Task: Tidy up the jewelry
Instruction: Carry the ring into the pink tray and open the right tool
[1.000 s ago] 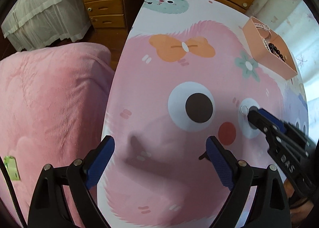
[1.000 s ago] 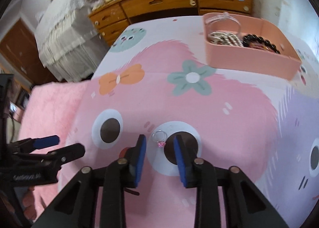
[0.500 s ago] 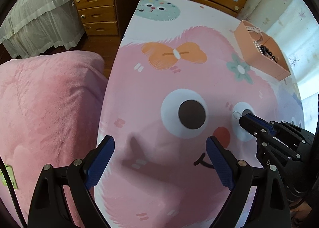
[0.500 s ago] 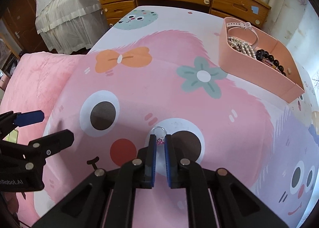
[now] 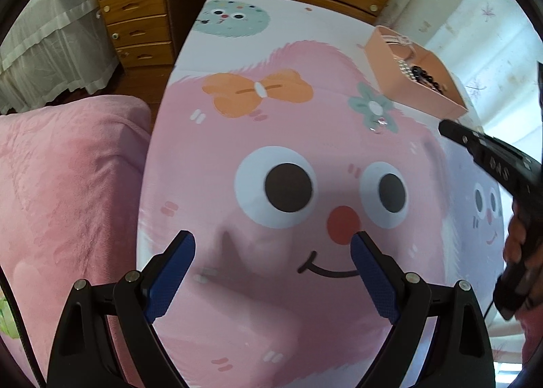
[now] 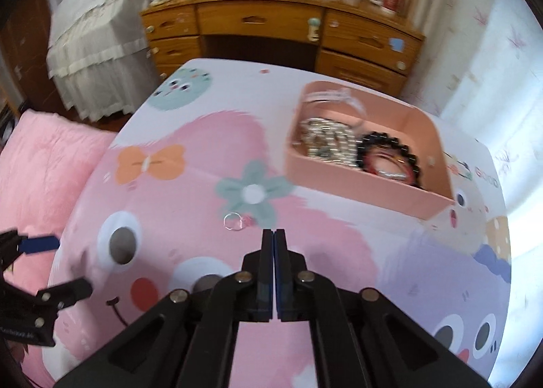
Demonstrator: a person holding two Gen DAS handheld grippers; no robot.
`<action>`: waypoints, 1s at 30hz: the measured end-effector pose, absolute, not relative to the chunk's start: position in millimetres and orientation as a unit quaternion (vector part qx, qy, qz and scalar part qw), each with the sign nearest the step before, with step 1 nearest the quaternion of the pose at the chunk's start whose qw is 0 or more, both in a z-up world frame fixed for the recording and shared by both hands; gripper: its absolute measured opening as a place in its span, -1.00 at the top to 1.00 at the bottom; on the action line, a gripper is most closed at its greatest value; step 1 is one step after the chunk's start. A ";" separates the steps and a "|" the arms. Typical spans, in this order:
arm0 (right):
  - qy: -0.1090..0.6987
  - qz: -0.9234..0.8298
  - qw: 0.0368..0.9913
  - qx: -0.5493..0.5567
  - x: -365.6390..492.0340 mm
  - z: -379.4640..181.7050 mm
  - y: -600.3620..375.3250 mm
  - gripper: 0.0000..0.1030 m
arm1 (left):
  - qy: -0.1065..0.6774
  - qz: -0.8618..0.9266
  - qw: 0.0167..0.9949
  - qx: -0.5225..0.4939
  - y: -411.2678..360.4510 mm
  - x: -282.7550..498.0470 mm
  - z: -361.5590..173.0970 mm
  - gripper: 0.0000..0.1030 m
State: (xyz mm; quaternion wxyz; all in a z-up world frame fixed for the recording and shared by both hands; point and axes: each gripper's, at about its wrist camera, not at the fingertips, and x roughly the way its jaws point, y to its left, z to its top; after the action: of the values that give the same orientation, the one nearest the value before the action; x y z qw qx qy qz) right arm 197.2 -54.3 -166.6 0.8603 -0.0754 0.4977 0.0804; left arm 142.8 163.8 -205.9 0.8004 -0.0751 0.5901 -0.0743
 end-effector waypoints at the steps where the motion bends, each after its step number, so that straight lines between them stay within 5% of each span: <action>1: 0.496 0.077 0.862 -0.068 198.1 -164.5 -58.0 1.00 | 0.589 -0.078 0.801 -0.074 163.0 141.4 -204.9 -0.78; 7: 0.503 0.135 0.852 -0.057 197.5 -173.1 -43.1 0.89 | 0.593 -0.086 0.797 -0.077 162.2 134.8 -205.8 -0.78; 11: 0.500 0.150 0.850 -0.073 204.8 -190.8 -20.4 0.20 | 0.591 -0.085 0.797 -0.083 165.8 129.9 -208.7 -0.78; 21: 0.500 0.134 0.850 -0.099 224.1 -214.5 -10.7 0.22 | 0.594 -0.073 0.793 -0.110 179.2 123.1 -215.6 -0.78; 24: 0.502 0.132 0.849 -0.099 226.9 -217.7 -13.6 0.58 | 0.593 -0.067 0.793 -0.123 185.6 121.8 -217.4 -0.78; 30: 0.492 0.137 0.852 -0.115 226.9 -220.4 -11.6 0.81 | 0.597 -0.058 0.785 -0.153 193.7 119.7 -225.8 -0.78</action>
State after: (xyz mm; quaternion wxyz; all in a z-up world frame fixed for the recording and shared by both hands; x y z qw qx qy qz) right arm 226.9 -11.6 -220.4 0.8519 -0.1153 0.4921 0.1368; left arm 119.7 193.7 -225.8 0.7855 -0.1530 0.5969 -0.0578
